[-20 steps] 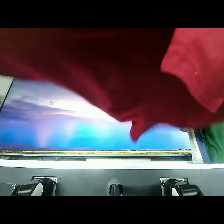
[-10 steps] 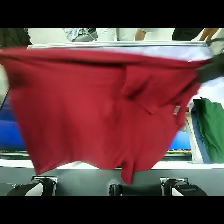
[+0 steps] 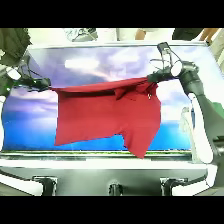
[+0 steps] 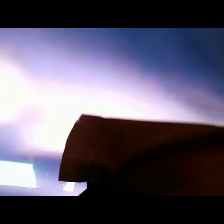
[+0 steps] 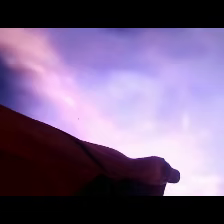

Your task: Fold the shirts.

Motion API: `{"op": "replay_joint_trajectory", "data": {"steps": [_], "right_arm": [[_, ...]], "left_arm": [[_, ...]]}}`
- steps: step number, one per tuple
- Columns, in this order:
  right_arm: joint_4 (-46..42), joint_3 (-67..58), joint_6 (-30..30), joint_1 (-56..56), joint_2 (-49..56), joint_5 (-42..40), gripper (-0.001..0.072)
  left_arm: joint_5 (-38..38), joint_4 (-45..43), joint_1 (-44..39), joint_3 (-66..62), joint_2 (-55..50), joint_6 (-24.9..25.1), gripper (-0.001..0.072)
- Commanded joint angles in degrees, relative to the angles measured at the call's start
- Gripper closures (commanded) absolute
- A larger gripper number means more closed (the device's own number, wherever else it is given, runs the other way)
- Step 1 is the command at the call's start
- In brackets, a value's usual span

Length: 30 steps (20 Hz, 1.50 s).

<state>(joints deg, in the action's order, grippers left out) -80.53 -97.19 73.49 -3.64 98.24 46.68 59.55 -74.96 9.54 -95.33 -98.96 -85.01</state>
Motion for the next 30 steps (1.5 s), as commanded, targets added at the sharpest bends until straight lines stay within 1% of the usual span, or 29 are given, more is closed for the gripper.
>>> {"op": "replay_joint_trajectory", "data": {"steps": [1, 2, 4, 6, 9, 10, 12, 13, 14, 16, 19, 22, 23, 24, 25, 26, 28, 30], "right_arm": [[-0.09, 0.02, 0.48, 0.39, 3.56, -10.45, 0.0674], [-0.09, 0.0, 0.44, 1.36, 3.45, -10.71, 0.0674], [0.74, 0.02, 0.5, 4.22, 3.32, -7.23, 0.0674], [2.1, 0.04, 0.13, 7.15, 3.39, 2.62, 0.0674], [2.03, 0.02, -8.87, 8.15, 3.3, 16.9, 0.0674], [1.9, 0.02, -10.62, 8.13, 3.3, 22.18, 0.0674], [1.88, 0.63, -11.26, 8.09, 3.39, 30.75, 0.0673], [1.81, 1.68, -11.65, 8.09, 3.37, 32.83, 0.0673], [1.53, 3.06, -11.72, 8.09, 3.39, 33.44, 0.0673], [0.42, 5.75, -11.61, 8.09, 3.39, 32.2, 0.0674], [4.15, 8.02, -11.54, 8.09, 3.76, 29.59, 0.0673], [6.36, 8.0, -11.13, 8.09, 4.39, 28.13, 0.0671], [6.4, 7.67, -11.08, 8.33, 4.2, 26.99, 0.064], [6.51, 6.62, -11.15, 8.85, 3.56, 27.3, 0.0472], [6.34, 5.14, -11.8, 9.66, 2.6, 28.98, 0.0326], [6.34, 3.56, -13.7, 11.15, 1.14, 31.1, 0.0297], [6.43, 2.27, -14.36, 16.11, -1.99, 36.24, 0.0276], [6.36, 3.08, -14.43, 21.16, -3.65, 44.19, 0.0276]], "left_arm": [[-4.52, 2.99, -0.02, 0.0, -3.19, 0.22, 0.0682], [-4.0, 2.99, 0.02, 0.0, -2.67, 0.22, 0.0682], [-0.09, 3.02, -0.09, 0.02, -1.73, 0.2, 0.0682], [5.22, 2.95, -0.74, 0.39, -2.08, 0.26, 0.0682], [11.15, 2.97, -2.1, 1.88, -2.47, 0.5, 0.0682], [13.2, 2.97, -2.58, 1.88, -2.47, 1.55, 0.0682], [16.57, 2.84, -3.19, 1.9, -2.49, 2.14, 0.0682], [18.16, 2.29, -3.28, 1.99, -2.49, 2.12, 0.0683], [19.61, 2.03, -3.23, 2.01, -2.58, 2.08, 0.0682], [21.51, 0.98, -3.21, 2.16, -2.93, 1.9, 0.0683], [23.41, 1.05, -3.34, 3.78, -4.55, -0.66, 0.0682], [23.61, 1.11, -3.61, 4.26, -5.88, -1.11, 0.0676], [23.87, 1.07, -3.52, 3.82, -5.81, -1.09, 0.0559], [25.35, 1.05, -3.02, 2.6, -5.75, -1.11, 0.0314], [27.08, 1.03, -2.29, 1.16, -5.55, -1.01, 0.0241], [28.85, 1.03, -1.18, -0.35, -5.03, -0.61, 0.0242], [32.46, 1.01, 1.27, -0.7, -2.95, -1.09, 0.0242], [33.16, 0.96, 2.91, 4.09, 0.55, -1.29, 0.0244]]}}
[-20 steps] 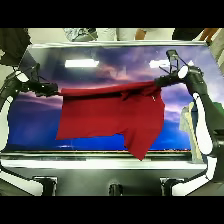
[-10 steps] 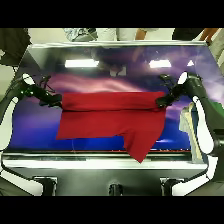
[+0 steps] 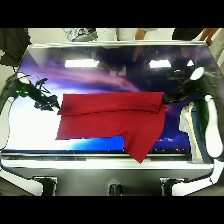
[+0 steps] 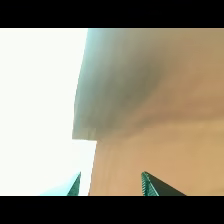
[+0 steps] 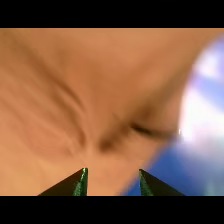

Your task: Fold the shirts.

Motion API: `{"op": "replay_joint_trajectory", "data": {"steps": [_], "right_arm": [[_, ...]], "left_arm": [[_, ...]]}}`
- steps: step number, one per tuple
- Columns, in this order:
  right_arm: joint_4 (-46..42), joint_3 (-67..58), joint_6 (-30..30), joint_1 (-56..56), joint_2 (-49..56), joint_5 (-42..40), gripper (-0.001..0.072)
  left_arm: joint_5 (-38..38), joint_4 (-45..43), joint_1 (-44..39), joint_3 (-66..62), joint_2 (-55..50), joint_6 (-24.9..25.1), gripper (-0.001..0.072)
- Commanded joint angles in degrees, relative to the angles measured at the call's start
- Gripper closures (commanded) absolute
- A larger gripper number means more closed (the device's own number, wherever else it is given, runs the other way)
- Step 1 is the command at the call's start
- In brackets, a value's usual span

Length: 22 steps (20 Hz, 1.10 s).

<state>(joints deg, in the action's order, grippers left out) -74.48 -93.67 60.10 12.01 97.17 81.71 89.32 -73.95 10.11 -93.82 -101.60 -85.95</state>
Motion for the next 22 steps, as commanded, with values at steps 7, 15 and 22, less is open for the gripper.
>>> {"op": "replay_joint_trajectory", "data": {"steps": [7, 15, 22], "right_arm": [[1.66, 16.02, -5.81, 8.44, -6.67, 11.76, 0.0276], [1.62, 19.17, -7.04, 8.44, -7.54, 11.39, 0.0275], [11.34, 46.27, -10.23, 8.44, -21.44, -2.32, 0.0141]], "left_arm": [[-9.03, 2.21, 3.06, 35.3, 15.45, 3.32, 0.0253], [-15.89, 3.5, 1.09, 39.8, 15.61, 3.04, 0.0321], [-19.04, 3.5, 0.81, 39.78, 15.82, 2.05, 0.0681]]}}
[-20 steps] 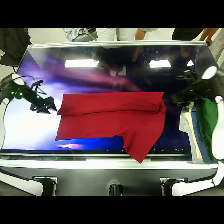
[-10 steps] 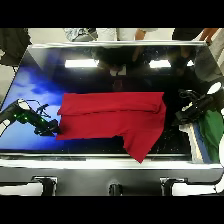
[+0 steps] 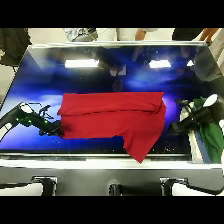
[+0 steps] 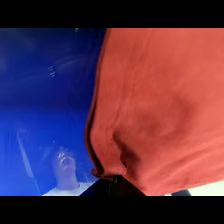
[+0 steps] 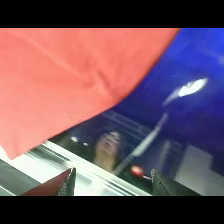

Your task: Fold the shirts.

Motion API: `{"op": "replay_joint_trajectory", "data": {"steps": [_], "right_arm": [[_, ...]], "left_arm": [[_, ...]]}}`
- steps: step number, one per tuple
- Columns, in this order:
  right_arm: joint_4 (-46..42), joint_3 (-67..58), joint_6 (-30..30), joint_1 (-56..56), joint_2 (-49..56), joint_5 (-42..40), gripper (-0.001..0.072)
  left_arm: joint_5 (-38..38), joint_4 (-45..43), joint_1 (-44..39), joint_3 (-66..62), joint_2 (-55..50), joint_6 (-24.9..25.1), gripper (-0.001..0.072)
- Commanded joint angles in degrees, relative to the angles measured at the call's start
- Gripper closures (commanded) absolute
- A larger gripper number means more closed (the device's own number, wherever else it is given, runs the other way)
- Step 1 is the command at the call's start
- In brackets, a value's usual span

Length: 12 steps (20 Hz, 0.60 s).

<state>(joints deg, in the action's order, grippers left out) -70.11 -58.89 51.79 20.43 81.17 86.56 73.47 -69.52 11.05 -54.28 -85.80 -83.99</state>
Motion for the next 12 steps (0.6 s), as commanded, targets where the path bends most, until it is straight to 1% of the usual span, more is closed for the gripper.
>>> {"op": "replay_joint_trajectory", "data": {"steps": [1, 4, 6, 8, 9, 10, 11, 12], "right_arm": [[11.06, 16.11, -3.58, 0.02, -7.1, -9.09, 0.0143], [14.53, 23.5, -4.98, 0.02, -8.31, -14.45, 0.0153], [20.7, 25.86, -7.41, -0.04, -8.31, -17.64, 0.0156], [23.3, 26.36, -7.21, -0.04, -8.31, -20.57, 0.0173], [23.47, 26.36, -6.1, -0.04, -8.31, -21.84, 0.0188], [23.52, 26.36, -5.14, -0.48, -8.31, -23.06, 0.0219], [23.37, 26.36, -4.04, -1.51, -8.28, -24.48, 0.0272], [23.41, 26.36, -2.93, -3.19, -8.13, -26.56, 0.0305]], "left_arm": [[-3.19, -0.94, -0.13, 0.24, 0.22, 0.09, 0.0681], [-3.02, -0.94, -0.13, 0.24, 1.03, 0.46, 0.0681], [-1.95, -0.96, -0.17, 0.24, 1.05, 1.79, 0.0681], [-1.95, -0.94, -0.13, 0.24, 1.05, 1.77, 0.0681], [-1.99, -0.94, -0.15, 0.24, 1.05, 1.77, 0.0681], [-1.99, -0.94, -0.13, 0.24, 1.05, 1.77, 0.0681], [-1.97, -0.94, -0.13, 0.24, 1.05, 1.77, 0.0681], [-1.97, -0.94, -0.13, 0.24, 1.05, 1.77, 0.0681]]}}
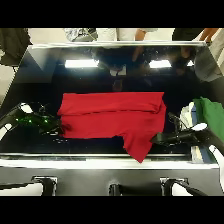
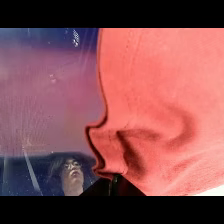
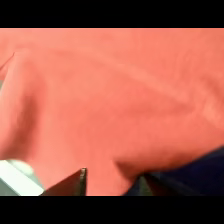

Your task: Fold the shirts.

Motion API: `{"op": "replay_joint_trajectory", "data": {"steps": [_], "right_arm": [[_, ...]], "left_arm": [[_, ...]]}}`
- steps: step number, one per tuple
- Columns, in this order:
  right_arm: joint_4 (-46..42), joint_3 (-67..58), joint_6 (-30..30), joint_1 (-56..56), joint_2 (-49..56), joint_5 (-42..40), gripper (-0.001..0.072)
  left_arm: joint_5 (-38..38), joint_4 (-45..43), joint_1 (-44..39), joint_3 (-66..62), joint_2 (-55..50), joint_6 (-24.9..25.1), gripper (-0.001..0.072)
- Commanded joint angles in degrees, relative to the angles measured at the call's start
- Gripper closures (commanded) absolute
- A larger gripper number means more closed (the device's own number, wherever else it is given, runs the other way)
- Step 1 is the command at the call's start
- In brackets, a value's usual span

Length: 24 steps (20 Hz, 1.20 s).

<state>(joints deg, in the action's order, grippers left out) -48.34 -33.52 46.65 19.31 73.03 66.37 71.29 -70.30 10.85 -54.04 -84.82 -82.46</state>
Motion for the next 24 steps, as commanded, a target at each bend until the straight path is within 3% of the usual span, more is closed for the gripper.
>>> {"op": "replay_joint_trajectory", "data": {"steps": [1, 2, 3, 7, 10, 14, 19, 22, 24], "right_arm": [[1.6, 0.98, 2.6, -3.82, 0.13, -8.94, 0.0412], [1.64, 0.85, 2.64, -5.33, 0.11, -9.9, 0.0655], [1.51, 0.31, 2.23, -5.75, 0.11, -9.42, 0.0674], [-4.31, -7.85, -2.19, -5.46, -1.84, -0.7, 0.0675], [-5.03, -18.25, -0.94, -5.57, -3.13, 5.35, 0.0676], [-4.81, -32.68, 1.03, -5.57, 2.08, 0.07, 0.0677], [-4.81, -52.85, 4.39, -10.12, 20.74, -4.13, 0.0676], [-4.81, -58.14, 10.71, -10.49, 28.68, -9.18, 0.0675], [-4.87, -58.29, 11.65, -10.47, 31.52, -10.91, 0.0675]], "left_arm": [[0.22, -0.15, 0.07, 0.0, 0.07, 0.24, 0.0681], [0.24, -0.17, 0.07, 0.0, 0.07, 0.24, 0.0681], [0.22, -0.2, 0.11, -0.02, 0.07, 0.42, 0.0681], [0.02, -0.22, 0.13, -3.08, 2.89, 4.63, 0.0682], [0.24, -0.15, 0.07, -8.41, 7.13, 4.44, 0.0684], [-2.38, -0.13, 0.02, -19.15, 3.69, 1.36, 0.0685], [-1.22, 4.61, -0.98, -40.22, -13.38, -1.84, 0.0684], [-1.27, 5.99, -1.29, -48.11, -21.9, -3.98, 0.0683], [-1.97, 8.09, -1.16, -49.66, -25.9, -4.13, 0.0683]]}}
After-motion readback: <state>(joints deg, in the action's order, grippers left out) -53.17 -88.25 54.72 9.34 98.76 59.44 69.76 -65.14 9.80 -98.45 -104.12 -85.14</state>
